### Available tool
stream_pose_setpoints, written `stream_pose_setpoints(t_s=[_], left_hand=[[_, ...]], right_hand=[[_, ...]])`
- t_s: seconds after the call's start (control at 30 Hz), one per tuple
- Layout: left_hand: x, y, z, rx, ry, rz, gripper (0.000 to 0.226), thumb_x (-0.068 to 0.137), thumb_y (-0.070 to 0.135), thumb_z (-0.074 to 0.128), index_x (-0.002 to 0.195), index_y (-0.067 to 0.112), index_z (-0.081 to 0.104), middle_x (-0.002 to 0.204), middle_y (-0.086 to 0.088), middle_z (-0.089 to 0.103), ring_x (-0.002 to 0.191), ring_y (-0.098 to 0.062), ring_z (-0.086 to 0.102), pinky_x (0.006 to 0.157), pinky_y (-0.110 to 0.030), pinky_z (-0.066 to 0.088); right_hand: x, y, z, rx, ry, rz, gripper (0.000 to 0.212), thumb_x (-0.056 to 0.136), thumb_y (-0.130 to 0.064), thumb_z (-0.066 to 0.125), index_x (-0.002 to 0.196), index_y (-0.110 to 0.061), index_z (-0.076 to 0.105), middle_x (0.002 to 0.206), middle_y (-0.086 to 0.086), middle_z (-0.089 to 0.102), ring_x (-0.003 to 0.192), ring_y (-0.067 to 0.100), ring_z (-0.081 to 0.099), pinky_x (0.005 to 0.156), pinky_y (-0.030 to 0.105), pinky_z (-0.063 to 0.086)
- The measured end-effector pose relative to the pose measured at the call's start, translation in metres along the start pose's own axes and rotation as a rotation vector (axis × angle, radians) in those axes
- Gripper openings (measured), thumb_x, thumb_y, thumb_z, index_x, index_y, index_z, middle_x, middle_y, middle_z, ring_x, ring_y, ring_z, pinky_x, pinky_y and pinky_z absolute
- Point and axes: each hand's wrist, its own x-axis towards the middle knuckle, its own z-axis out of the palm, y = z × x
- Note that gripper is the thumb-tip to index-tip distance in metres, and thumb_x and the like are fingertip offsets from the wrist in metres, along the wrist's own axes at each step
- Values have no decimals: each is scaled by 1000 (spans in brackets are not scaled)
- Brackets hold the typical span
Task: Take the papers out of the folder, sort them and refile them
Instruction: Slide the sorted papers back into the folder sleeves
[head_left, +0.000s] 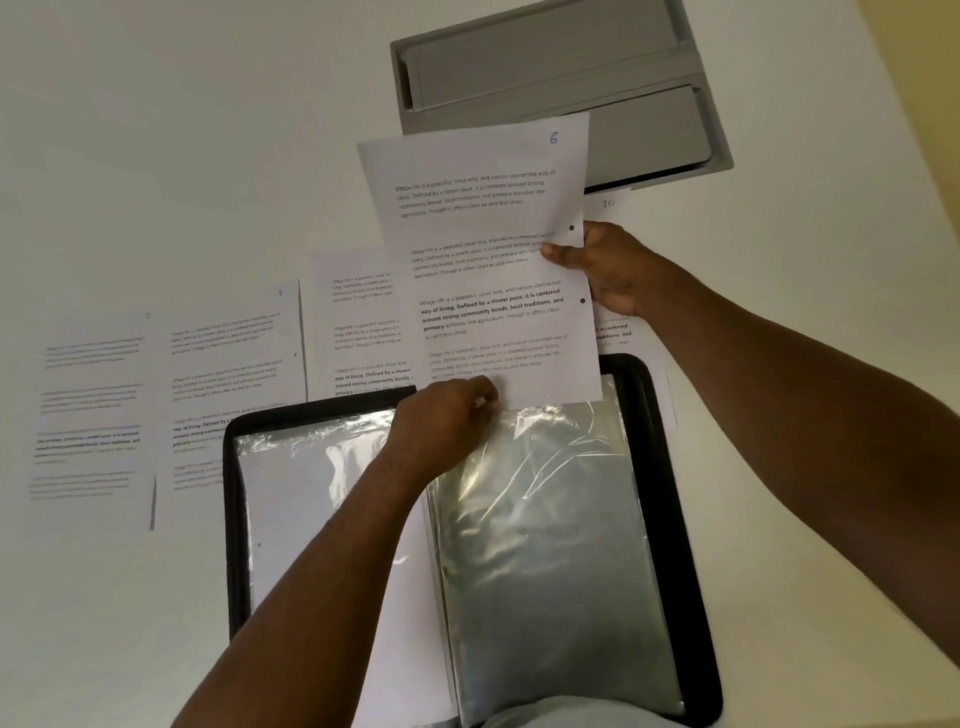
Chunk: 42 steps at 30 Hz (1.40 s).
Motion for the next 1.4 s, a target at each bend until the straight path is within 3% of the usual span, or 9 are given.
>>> stream_pose_setpoints(t_s=[0.27,0.37,0.6,0.77,0.9,1.03,1.2,1.33,1.4], left_hand=[[-3,-19,1,8,-57,-70,20,87,42,62,102,29,66,97,12,69,92,-11,65,74,-26,49],[-2,-17,-1,-101,-73,-51,14,90,27,61,100,22,69,99,8,71,92,-10,65,76,-25,50],[15,-9,4,-290,-188,-36,16,90,32,62,99,21,68,97,8,68,92,-11,64,83,-30,52],[25,17,9,-372,-211,13,10,92,24,60,84,19,64,77,11,63,74,-9,59,66,-25,45],[28,31,13,-442,-215,16,7,92,18,59,89,18,65,80,11,61,72,-5,57,64,-17,39],[29,34,15,-542,-210,0,5,92,21,61,94,18,65,97,8,64,88,-10,62,78,-20,46],[32,38,13,-616,-220,-6,5,92,20,63,88,23,64,83,18,60,76,-9,60,74,-21,47],[33,38,14,-592,-183,2,4,93,18,62,91,21,66,86,14,62,77,-6,61,75,-18,47],[31,38,15,-585,-154,0,5,92,18,63,92,18,67,86,13,64,78,-6,61,72,-15,43]], right_hand=[[-7,-3,-18,-90,-24,58,53,73,-19,74,124,-10,61,119,9,68,108,24,67,92,45,54],[-9,-2,-14,-127,-66,84,49,76,-17,72,124,-10,61,118,8,69,107,23,67,90,41,56],[-5,10,12,-83,-50,93,40,88,-11,67,126,-7,59,119,9,68,106,23,66,87,40,56],[-9,16,9,-56,-50,171,41,89,-9,67,128,-6,58,122,12,66,107,25,66,87,44,56],[-18,13,-9,-323,-140,251,42,87,-10,69,127,-11,59,117,6,69,103,22,68,84,39,58],[-24,9,-17,-463,-250,334,47,83,-9,73,128,-14,58,116,4,70,106,22,67,93,42,54],[-34,4,-14,-590,-490,433,51,81,-14,73,130,-15,57,121,3,68,110,19,65,94,38,53],[-34,13,-3,-612,-216,181,54,83,-30,72,132,-16,55,127,3,64,109,21,64,94,39,53],[-34,14,-3,-690,-229,183,53,83,-25,74,132,-15,55,126,3,64,107,20,64,92,39,55]])
